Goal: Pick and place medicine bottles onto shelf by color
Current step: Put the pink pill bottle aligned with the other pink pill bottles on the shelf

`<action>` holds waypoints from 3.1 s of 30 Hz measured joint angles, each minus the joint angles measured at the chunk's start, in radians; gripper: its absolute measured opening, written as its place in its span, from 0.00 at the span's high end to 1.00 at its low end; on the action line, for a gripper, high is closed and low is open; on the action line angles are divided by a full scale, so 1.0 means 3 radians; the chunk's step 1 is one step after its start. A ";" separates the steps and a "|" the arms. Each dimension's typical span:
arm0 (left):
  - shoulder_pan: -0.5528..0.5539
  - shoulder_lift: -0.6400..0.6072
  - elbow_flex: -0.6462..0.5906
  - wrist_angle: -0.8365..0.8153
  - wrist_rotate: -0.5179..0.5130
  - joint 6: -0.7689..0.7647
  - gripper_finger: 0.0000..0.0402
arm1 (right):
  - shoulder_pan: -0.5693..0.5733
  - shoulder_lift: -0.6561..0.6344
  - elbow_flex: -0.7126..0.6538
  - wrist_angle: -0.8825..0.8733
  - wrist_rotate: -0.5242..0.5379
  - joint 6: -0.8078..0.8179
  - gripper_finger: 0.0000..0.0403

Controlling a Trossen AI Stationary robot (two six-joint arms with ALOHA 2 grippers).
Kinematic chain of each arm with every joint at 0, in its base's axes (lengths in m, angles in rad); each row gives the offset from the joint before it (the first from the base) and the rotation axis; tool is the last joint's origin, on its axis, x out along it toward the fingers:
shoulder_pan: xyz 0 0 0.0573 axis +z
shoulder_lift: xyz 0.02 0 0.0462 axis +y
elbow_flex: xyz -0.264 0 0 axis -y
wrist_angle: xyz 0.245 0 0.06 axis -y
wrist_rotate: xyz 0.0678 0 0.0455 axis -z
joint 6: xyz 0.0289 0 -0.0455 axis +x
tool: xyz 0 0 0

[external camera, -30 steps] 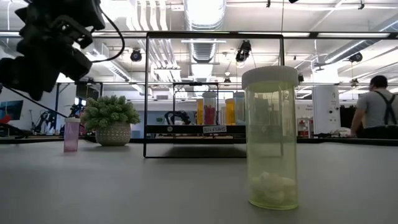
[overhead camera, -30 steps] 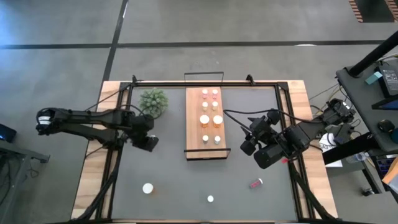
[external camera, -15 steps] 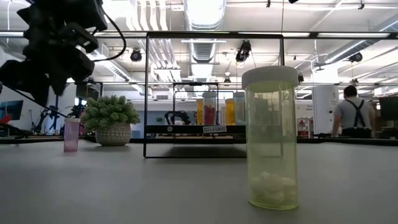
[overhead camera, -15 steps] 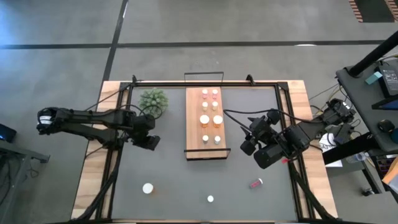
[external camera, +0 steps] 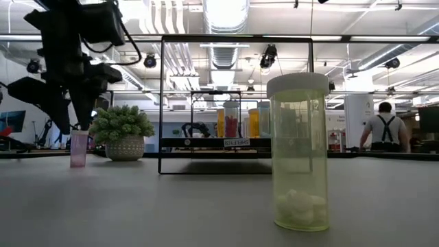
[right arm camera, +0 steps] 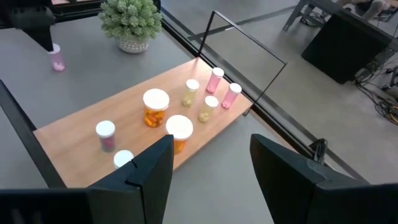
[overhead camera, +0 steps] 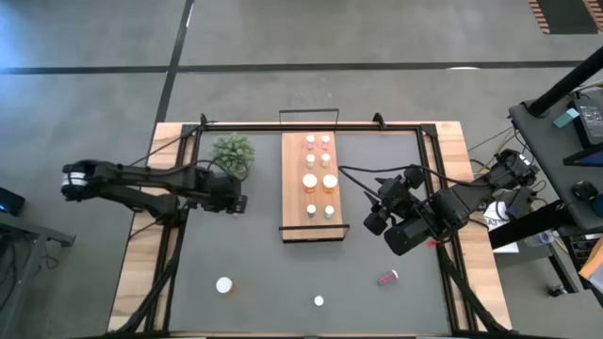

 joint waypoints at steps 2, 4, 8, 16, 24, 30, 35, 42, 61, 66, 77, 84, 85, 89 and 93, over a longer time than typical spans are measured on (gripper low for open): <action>0.0000 0.0121 0.0019 -0.0007 -0.0018 0.0111 0.59 | 0.0000 0.0000 0.0000 0.0003 0.0000 0.0000 0.50; -0.0001 0.0228 0.0043 0.0011 -0.0052 0.0226 0.59 | 0.0000 0.0000 0.0000 0.0004 0.0000 0.0000 0.50; 0.0000 0.0401 0.0057 0.0001 -0.0104 0.0461 0.59 | 0.0000 0.0001 0.0000 0.0006 0.0000 0.0000 0.50; 0.0000 0.0548 0.0035 -0.0016 -0.0319 0.0814 0.59 | 0.0000 0.0003 0.0000 0.0022 0.0000 0.0000 0.50; 0.0000 0.0486 0.0018 -0.0035 -0.0394 0.0912 0.71 | 0.0000 0.0003 0.0000 0.0077 -0.0001 0.0000 0.50; 0.0000 0.0494 0.0035 -0.0027 -0.0393 0.0993 0.79 | 0.0000 0.0003 0.0000 0.0078 -0.0001 0.0000 0.50; 0.0000 0.0469 0.0176 -0.0022 -0.0392 0.1035 0.74 | 0.0001 0.0003 0.0000 0.0080 -0.0001 0.0000 0.50; 0.0029 0.0564 0.0662 -0.0017 -0.0630 0.1615 0.74 | 0.0001 0.0003 0.0000 0.0080 -0.0001 0.0000 0.50; 0.0583 0.1739 0.2196 -0.0033 -0.0578 0.3435 0.76 | 0.0000 0.0003 0.0000 0.0081 -0.0001 0.0000 0.50; 0.0654 0.2046 0.2437 -0.0111 -0.0575 0.3687 0.76 | 0.0001 0.0003 0.0000 0.0082 -0.0001 0.0000 0.50; 0.0952 0.2641 0.2947 -0.0146 -0.0331 0.4412 0.76 | 0.0001 0.0003 0.0000 0.0083 0.0000 0.0000 0.50; 0.1171 0.2980 0.3408 -0.0243 -0.0332 0.4727 0.76 | 0.0001 0.0003 0.0000 0.0084 0.0000 0.0000 0.50; 0.1197 0.3024 0.3472 -0.0254 -0.0332 0.4758 0.76 | 0.0001 0.0003 0.0000 0.0085 -0.0001 0.0000 0.50; 0.1292 0.3180 0.3673 -0.0264 -0.0332 0.4828 0.76 | 0.0001 0.0003 0.0000 0.0089 0.0000 0.0000 0.50; 0.1347 0.3298 0.3796 -0.0265 -0.0333 0.4879 0.76 | 0.0001 0.0003 0.0000 0.0090 -0.0001 0.0000 0.50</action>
